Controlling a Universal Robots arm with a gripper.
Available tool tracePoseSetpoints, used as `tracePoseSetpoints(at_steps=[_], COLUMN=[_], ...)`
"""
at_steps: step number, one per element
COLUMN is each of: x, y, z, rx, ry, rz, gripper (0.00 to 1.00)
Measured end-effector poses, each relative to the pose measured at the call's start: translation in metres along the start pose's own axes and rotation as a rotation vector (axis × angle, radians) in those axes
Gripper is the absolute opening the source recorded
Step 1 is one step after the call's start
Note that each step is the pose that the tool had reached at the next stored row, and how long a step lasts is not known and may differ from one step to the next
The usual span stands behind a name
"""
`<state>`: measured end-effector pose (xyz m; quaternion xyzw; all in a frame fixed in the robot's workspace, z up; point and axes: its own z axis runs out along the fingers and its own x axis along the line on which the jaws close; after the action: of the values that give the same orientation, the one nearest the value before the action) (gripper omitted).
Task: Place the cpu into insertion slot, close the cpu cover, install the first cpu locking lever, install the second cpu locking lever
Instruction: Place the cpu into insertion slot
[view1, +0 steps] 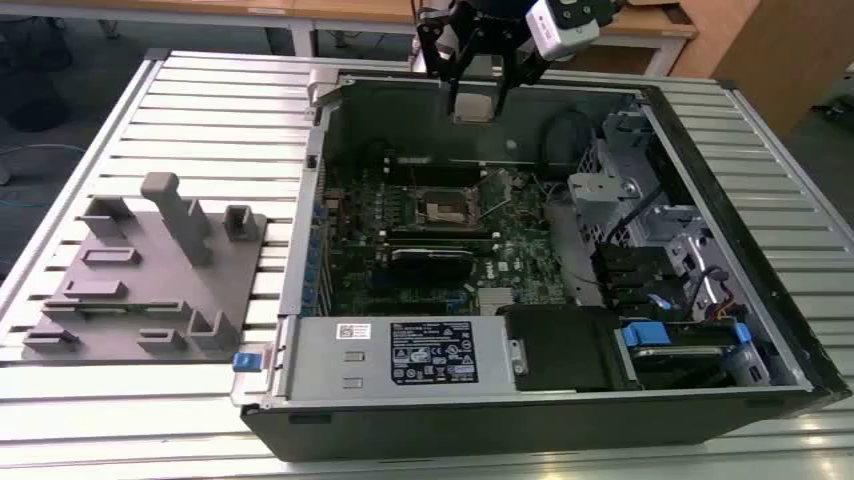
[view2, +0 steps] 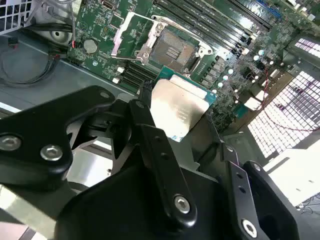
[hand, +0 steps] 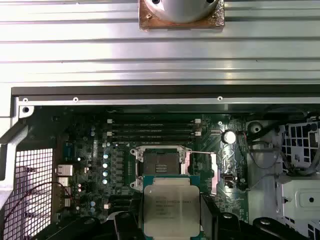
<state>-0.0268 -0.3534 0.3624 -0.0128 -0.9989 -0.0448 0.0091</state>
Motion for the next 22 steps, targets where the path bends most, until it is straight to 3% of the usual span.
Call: tracePoseSetpoints(at_steps=[12,19,22], x=[0.0000,-0.0001,-0.0001], y=[0.0000,-0.0006,-0.0006], z=[0.0000,0.0068,0.0069], rx=[0.0001,0.0000,0.0002], ry=[0.0000,0.0000,0.0001], rz=[0.000,0.000,0.000], gripper=[0.54,0.54,0.54])
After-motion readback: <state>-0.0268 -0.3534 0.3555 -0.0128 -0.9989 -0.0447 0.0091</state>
